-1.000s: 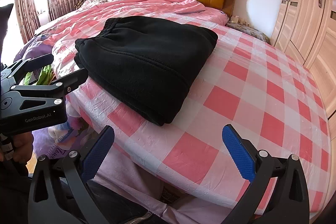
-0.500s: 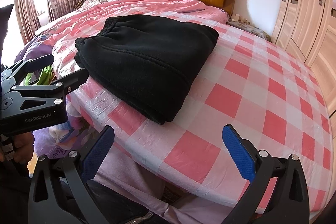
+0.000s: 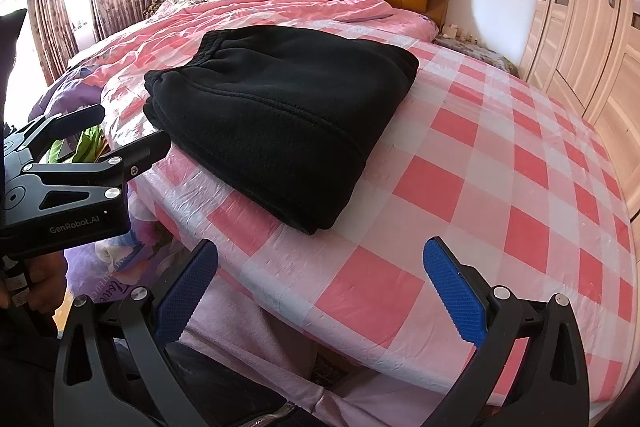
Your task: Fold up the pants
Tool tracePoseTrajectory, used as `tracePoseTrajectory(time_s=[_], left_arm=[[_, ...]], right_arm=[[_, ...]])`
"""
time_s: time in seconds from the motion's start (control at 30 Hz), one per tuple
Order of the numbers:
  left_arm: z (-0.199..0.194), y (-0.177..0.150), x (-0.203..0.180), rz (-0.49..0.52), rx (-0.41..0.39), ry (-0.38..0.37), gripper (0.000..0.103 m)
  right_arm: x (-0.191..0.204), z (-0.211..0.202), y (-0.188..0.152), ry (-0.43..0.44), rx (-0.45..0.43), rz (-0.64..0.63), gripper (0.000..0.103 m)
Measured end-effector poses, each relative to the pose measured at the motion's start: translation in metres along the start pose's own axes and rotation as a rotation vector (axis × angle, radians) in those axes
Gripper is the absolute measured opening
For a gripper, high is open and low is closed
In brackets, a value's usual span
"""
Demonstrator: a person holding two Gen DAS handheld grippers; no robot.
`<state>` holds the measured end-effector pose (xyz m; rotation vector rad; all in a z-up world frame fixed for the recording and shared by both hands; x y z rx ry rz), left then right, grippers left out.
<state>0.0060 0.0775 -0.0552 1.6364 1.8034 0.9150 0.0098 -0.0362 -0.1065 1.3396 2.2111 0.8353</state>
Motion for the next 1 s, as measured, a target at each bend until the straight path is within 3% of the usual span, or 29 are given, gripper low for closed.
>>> tracePoseTrajectory(time_s=[0.73, 1.0], left_arm=[[0.002, -0.008, 0.002, 0.003, 0.005, 0.018, 0.101], [0.008, -0.01, 0.003, -0.001, 0.041, 0.002, 0.101]], right_arm=[[0.002, 0.0, -0.001, 0.005, 0.002, 0.002, 0.099], [0.003, 0.0, -0.003, 0.009, 0.003, 0.003, 0.099]])
Point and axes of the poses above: each gripper's, at about its wrist camera, not at the fingertips, and z roughly the way its jaws point, x to its left, y to its top, the point moved 9 cm from there along z, roughly the way its jaws point, and after that the axes turned 5 degrees about -z, right-handed, at the moved point
